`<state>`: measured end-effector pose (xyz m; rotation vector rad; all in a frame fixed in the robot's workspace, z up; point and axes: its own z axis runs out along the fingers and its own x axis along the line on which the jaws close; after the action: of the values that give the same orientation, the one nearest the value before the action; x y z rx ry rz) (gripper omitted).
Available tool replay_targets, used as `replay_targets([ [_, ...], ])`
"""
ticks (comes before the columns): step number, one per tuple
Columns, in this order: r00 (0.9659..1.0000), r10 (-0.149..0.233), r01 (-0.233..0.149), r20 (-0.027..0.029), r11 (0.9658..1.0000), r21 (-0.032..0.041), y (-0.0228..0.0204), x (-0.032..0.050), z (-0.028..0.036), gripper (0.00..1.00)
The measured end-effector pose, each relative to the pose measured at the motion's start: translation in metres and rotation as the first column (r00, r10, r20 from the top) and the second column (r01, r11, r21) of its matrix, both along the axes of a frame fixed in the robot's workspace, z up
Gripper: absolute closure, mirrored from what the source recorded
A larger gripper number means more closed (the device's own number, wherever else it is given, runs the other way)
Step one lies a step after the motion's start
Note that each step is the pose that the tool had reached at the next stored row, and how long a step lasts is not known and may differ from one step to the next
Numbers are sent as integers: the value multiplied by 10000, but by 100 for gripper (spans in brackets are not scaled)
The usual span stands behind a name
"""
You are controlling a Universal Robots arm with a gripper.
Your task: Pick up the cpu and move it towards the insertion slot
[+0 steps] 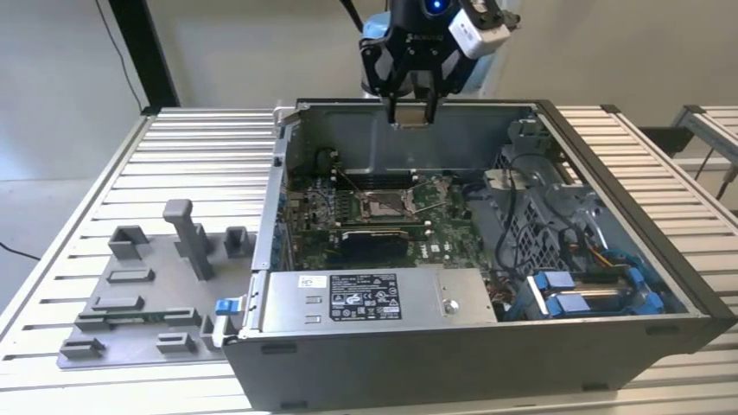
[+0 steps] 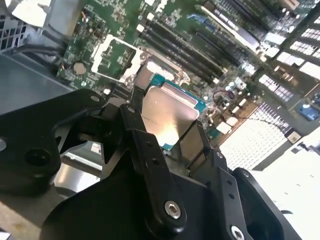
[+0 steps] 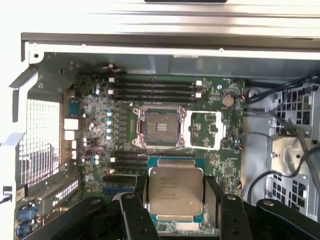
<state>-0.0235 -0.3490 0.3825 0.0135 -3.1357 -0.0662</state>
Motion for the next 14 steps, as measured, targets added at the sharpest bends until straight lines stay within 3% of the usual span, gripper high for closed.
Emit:
replay_targets([
  [4, 10000, 0, 0, 1, 10000, -10, 176, -2, -7, 100],
  [5, 10000, -1, 1, 3, 10000, -12, 201, -5, -9, 100],
  [9, 10000, -1, 1, 39, 10000, -11, 215, -49, -24, 100],
  [14, 10000, -17, 17, 39, 10000, -12, 296, -111, -33, 100],
])
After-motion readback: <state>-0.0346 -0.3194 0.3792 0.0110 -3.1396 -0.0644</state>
